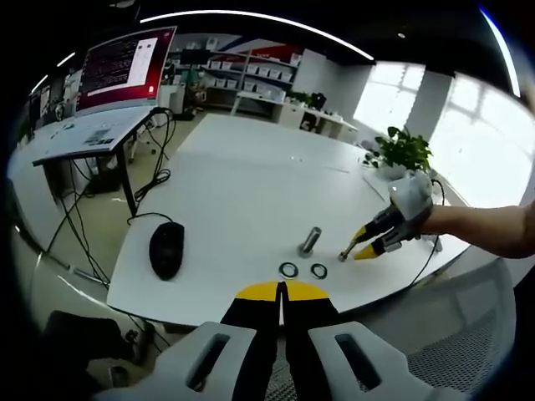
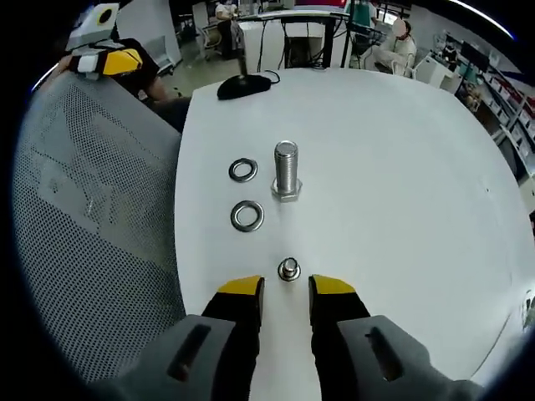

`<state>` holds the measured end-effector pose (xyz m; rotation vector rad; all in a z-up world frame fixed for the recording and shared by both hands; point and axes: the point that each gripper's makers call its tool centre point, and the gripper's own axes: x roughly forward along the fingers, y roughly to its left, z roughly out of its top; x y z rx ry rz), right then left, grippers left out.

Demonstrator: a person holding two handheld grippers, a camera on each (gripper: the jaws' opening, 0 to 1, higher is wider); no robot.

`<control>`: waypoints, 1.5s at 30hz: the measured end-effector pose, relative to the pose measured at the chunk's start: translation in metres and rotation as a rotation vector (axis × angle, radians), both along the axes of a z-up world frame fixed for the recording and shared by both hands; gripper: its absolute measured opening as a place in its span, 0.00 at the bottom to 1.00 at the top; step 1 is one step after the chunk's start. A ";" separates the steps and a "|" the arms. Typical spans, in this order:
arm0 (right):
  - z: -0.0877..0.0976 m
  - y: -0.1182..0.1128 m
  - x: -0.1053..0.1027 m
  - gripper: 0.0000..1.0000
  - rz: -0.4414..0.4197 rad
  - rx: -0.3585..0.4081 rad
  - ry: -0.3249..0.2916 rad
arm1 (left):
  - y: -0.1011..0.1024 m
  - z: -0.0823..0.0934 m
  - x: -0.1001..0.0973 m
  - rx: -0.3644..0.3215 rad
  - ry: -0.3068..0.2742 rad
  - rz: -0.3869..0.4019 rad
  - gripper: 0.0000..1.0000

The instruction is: Place the washer onto the threaded stud by aligning its center hole with the stud, sliding it down to the base, and recovering from edge contact or off-axis alignment until the washer reaches the visible bottom stop.

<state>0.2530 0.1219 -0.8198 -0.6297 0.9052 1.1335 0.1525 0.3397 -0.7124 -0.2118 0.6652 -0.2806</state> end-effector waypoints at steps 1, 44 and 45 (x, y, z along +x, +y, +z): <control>0.005 -0.001 0.000 0.24 -0.010 0.013 -0.004 | 0.000 0.000 0.000 -0.001 -0.001 0.000 0.00; 0.153 -0.067 -0.095 0.25 -0.553 0.587 -0.092 | -0.003 0.004 0.003 -0.033 -0.040 -0.001 0.00; 0.154 -0.067 -0.094 0.25 -0.553 0.586 -0.105 | -0.003 0.004 0.003 -0.033 -0.042 -0.002 0.00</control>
